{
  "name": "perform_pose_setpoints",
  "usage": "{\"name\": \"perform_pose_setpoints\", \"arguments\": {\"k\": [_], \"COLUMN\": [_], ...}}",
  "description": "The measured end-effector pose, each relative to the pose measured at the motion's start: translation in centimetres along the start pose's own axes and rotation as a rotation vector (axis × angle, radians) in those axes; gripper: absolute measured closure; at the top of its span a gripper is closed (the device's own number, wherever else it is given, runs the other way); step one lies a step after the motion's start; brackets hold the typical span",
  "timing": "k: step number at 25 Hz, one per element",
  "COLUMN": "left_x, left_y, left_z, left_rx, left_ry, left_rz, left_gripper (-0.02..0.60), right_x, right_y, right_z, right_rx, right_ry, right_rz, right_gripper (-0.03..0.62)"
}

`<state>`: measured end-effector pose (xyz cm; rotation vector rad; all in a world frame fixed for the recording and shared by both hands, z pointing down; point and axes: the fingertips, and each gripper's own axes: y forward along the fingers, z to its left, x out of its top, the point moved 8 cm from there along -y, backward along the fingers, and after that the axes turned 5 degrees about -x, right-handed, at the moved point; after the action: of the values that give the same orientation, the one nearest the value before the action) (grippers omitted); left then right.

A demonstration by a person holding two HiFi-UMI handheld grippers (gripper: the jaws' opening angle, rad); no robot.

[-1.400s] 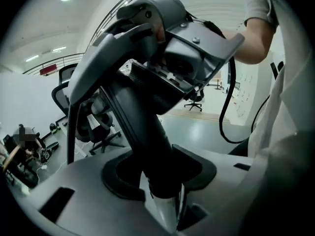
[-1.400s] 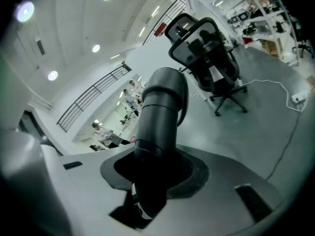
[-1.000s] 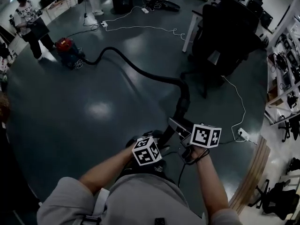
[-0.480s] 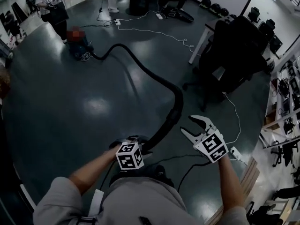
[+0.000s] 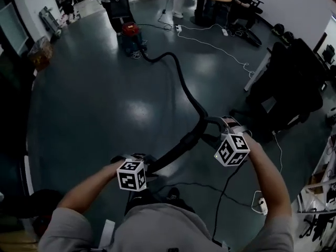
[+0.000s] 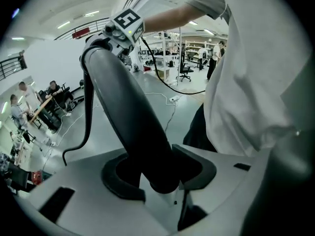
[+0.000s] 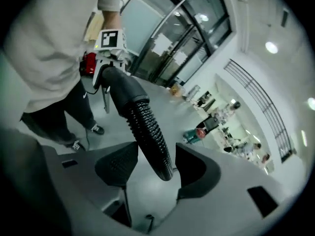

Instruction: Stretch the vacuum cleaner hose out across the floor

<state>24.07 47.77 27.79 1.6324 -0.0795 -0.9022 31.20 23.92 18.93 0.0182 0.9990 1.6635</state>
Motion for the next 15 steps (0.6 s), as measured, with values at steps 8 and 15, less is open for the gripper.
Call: {"name": "perform_pose_setpoints", "arguments": {"k": [8,15], "left_x": [-1.7,-3.2], "left_y": [-0.9,-1.0], "left_z": [-9.5,-18.7], "left_rx": [0.040,0.062], "left_ry": [-0.094,-0.143], "left_rz": [0.043,0.028], "left_gripper": [0.401,0.406], "right_x": [4.7,9.4], "right_y": [4.9,-1.0], "right_z": [7.9,16.4], "right_rx": [0.261,0.340], "right_ry": [-0.138,0.008], "right_rz": [0.004,0.061], "right_gripper": [0.381,0.401]}}
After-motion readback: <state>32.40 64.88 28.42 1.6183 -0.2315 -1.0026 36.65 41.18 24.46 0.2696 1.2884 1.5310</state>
